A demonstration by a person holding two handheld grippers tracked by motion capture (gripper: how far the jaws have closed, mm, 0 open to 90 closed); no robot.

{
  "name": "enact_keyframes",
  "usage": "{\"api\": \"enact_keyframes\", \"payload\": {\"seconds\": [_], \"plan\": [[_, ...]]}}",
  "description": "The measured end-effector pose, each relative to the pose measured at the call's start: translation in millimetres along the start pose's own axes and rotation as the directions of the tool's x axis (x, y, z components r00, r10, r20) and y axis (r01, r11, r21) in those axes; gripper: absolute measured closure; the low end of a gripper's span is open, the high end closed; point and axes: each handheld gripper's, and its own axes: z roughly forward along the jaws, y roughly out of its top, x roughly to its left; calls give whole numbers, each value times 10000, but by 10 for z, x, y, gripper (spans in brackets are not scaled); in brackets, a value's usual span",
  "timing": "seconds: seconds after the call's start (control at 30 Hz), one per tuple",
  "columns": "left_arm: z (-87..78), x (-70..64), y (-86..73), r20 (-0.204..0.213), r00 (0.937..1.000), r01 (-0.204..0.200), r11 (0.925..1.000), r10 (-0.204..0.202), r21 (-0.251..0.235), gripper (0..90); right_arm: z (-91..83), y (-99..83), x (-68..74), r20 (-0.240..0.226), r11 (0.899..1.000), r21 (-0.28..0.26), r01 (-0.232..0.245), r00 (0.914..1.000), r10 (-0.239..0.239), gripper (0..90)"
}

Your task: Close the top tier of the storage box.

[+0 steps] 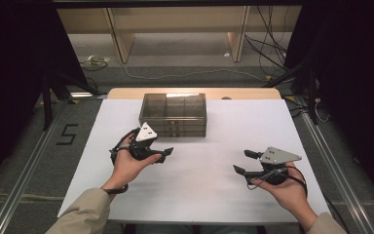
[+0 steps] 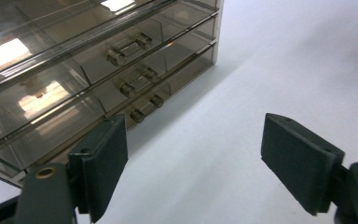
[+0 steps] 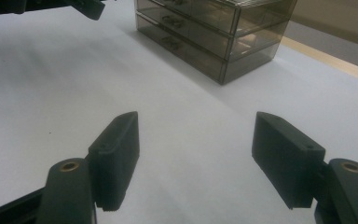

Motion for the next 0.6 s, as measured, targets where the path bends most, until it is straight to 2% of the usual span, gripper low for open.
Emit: {"api": "enact_keyframes", "payload": {"seconds": [0.37,0.6], "plan": [[-72,-58,-76,371,9991,-199,9997,195,124,159,1,-3,-2,-20,10000,7,-16,10000,16,328],[-127,-58,-149,324,9993,-211,9997,207,149,155,-3,-5,-9,-14,10000,-10,-51,10000,51,327]]}}
